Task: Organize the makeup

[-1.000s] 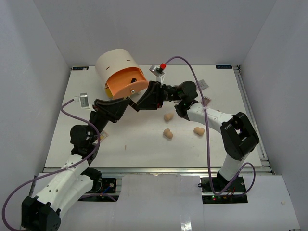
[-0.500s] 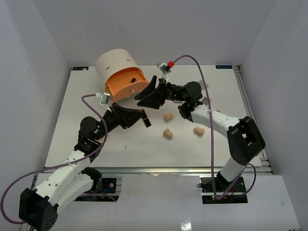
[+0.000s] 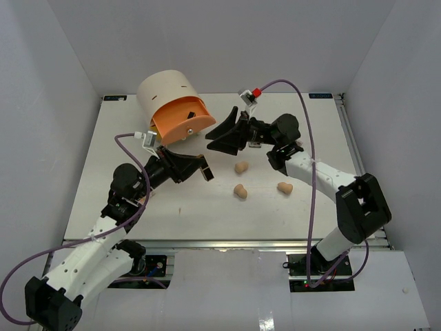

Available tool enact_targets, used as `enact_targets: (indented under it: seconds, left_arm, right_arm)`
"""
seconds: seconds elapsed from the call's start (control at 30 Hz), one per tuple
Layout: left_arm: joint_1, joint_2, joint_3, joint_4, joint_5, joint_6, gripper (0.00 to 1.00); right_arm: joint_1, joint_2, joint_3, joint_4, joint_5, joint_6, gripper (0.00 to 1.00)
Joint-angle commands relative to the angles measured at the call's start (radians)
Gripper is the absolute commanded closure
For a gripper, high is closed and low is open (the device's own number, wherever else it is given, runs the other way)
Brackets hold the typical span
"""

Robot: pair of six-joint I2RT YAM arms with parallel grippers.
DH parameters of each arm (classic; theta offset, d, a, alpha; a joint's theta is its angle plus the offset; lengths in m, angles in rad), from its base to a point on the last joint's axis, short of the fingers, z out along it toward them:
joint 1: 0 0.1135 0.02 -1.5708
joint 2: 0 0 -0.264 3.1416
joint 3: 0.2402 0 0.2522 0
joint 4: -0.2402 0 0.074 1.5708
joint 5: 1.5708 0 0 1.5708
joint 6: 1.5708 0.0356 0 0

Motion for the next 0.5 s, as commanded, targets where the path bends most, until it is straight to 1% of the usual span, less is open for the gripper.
enact_targets:
  seconds: [0.0,0.07,0.1,0.13,0.2,0.27,0.37,0.47]
  left_arm:
    - [0.004,-0.033,0.150,-0.215,-0.193,0.125,1.00]
    - [0.009,-0.012,0.217,-0.291,-0.241,0.163,1.00]
    - [0.016,0.001,0.243,-0.338,-0.263,0.172,1.00]
    - [0.023,0.032,0.285,-0.353,-0.293,0.188,1.00]
    - [0.039,0.080,0.371,-0.401,-0.328,0.223,1.00]
    - [0.054,0.175,0.455,-0.466,-0.356,0.251,1.00]
    - [0.096,0.322,0.671,-0.551,-0.400,0.310,1.00]
    - [0.142,0.456,0.807,-0.619,-0.444,0.373,1.00]
  right_arm:
    - [-0.100,-0.155,-0.021,-0.260,-0.084,-0.349,0.27]
    - [-0.132,-0.221,-0.028,-0.390,-0.085,-0.526,0.29]
    - [-0.138,-0.243,-0.030,-0.514,-0.078,-0.589,0.29]
    - [-0.144,-0.277,-0.032,-0.561,-0.072,-0.672,0.29]
    - [-0.151,-0.334,-0.062,-0.667,-0.060,-0.771,0.30]
    - [-0.158,-0.377,-0.110,-0.730,-0.068,-0.813,0.31]
    - [-0.165,-0.464,-0.200,-0.789,-0.088,-0.871,0.31]
    - [-0.173,-0.550,-0.293,-0.809,-0.098,-0.911,0.31]
